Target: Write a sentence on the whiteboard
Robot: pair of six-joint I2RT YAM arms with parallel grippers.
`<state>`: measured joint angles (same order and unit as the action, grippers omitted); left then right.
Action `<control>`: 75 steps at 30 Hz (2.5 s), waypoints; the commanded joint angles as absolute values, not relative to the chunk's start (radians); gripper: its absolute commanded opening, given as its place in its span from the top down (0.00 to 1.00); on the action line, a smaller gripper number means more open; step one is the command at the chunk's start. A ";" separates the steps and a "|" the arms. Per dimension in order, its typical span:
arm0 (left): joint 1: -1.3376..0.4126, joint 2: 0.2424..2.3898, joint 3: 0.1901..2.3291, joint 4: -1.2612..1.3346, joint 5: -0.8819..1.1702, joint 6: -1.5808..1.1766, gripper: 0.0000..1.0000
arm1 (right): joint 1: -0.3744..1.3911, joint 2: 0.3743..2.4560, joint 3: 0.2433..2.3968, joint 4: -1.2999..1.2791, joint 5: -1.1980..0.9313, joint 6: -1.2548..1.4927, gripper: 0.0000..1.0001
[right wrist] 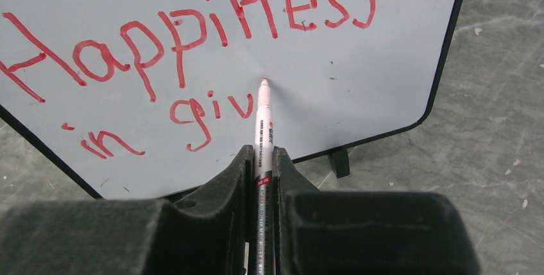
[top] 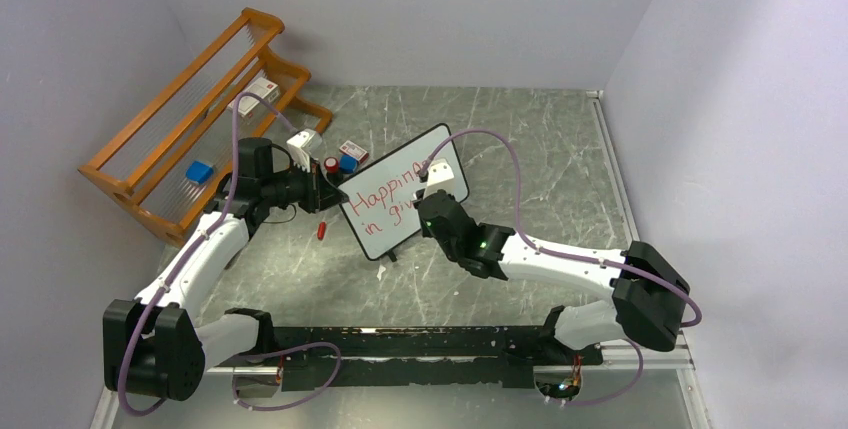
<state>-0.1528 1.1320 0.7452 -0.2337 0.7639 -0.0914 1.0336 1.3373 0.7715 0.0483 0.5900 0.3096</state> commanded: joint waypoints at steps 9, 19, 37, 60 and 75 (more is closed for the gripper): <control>-0.150 1.166 0.729 -0.330 0.662 -0.026 0.95 | 1.016 1.372 0.776 0.082 0.565 0.315 1.00; -0.149 1.167 0.728 -0.332 0.656 -0.025 0.95 | 1.015 1.349 0.764 0.081 0.583 0.321 1.00; -0.150 1.165 0.727 -0.331 0.652 -0.029 0.95 | 1.016 1.307 0.725 0.064 0.575 0.341 1.00; -0.150 1.171 0.729 -0.330 0.660 -0.026 0.95 | 1.008 1.346 0.759 0.110 0.591 0.323 1.00; -0.150 1.169 0.727 -0.331 0.656 -0.028 0.95 | 1.006 1.337 0.765 0.112 0.586 0.324 1.00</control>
